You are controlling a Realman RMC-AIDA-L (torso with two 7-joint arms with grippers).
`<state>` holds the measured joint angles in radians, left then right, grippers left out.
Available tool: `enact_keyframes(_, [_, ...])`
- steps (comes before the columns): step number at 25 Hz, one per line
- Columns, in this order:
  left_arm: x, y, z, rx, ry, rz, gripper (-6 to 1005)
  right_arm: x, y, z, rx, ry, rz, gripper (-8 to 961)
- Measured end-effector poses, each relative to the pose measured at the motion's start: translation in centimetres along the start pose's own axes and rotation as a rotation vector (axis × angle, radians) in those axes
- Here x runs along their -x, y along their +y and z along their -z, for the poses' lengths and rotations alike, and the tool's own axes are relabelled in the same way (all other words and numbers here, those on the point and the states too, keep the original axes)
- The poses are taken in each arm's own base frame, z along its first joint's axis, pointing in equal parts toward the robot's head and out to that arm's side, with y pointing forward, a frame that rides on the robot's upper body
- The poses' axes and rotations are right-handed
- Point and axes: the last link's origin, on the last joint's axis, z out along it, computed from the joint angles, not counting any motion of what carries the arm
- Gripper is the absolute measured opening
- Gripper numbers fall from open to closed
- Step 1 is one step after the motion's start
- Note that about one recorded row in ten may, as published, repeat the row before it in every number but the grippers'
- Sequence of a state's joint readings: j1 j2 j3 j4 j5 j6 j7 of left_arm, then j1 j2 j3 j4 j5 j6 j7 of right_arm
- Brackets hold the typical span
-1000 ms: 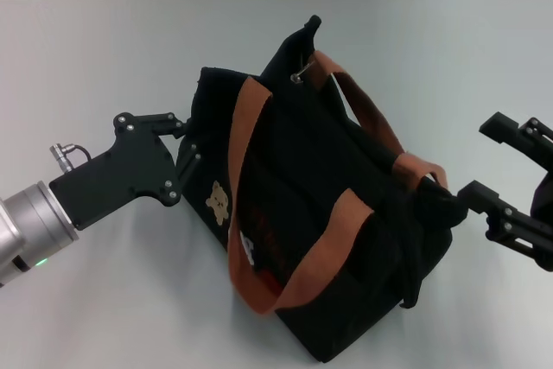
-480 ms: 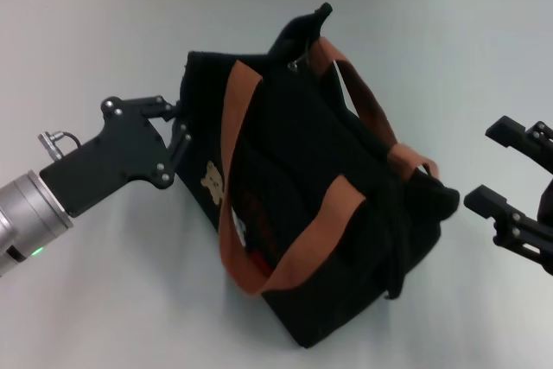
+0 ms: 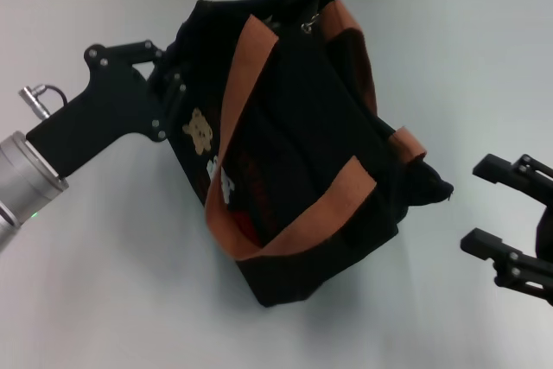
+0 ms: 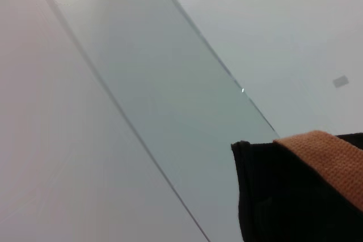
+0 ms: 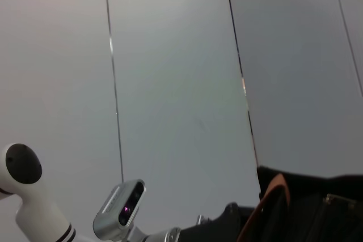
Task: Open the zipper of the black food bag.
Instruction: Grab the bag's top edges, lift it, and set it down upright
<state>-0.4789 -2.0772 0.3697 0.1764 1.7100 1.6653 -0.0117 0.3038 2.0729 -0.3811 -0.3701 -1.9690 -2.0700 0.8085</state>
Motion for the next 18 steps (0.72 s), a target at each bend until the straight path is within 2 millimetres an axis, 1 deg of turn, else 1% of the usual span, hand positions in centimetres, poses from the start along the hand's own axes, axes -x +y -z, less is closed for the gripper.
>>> enact_keyframes(3, [-0.6, -0.2, -0.3, -0.018, 0.045, -0.117, 98, -0.1, -0.4, -0.8, 0.009, 0.006, -0.006, 776])
enact_keyframes(5, [-1.1, -0.1, -0.5, -0.038, 0.075, -0.201, 97, -0.6, -1.5, -1.9, 0.004, 0.045, -0.066, 776])
enact_keyframes(6, [-1.3, -0.1, -0.6, -0.047, 0.088, -0.227, 97, -0.6, -1.5, -1.9, 0.004, 0.045, -0.066, 776])
enact_keyframes(9, [-1.7, 0.0, -1.0, -0.058, 0.116, -0.309, 96, -1.5, -2.2, -3.3, 0.045, 0.136, -0.139, 775])
enact_keyframes(13, [-1.8, 0.1, -1.3, -0.060, 0.124, -0.346, 96, -2.2, -2.7, -4.6, 0.088, 0.216, -0.170, 775])
enact_keyframes(14, [-1.9, 0.1, -1.4, -0.062, 0.134, -0.361, 96, -2.5, -3.3, -5.4, 0.088, 0.258, -0.191, 775])
enact_keyframes(15, [-1.9, 0.1, -1.4, -0.062, 0.134, -0.361, 95, -2.5, -3.3, -5.4, 0.088, 0.258, -0.191, 775])
enact_keyframes(18, [-2.3, 0.2, -1.5, -0.071, 0.160, -0.391, 95, -3.0, -4.7, -6.6, 0.054, 0.314, -0.211, 775])
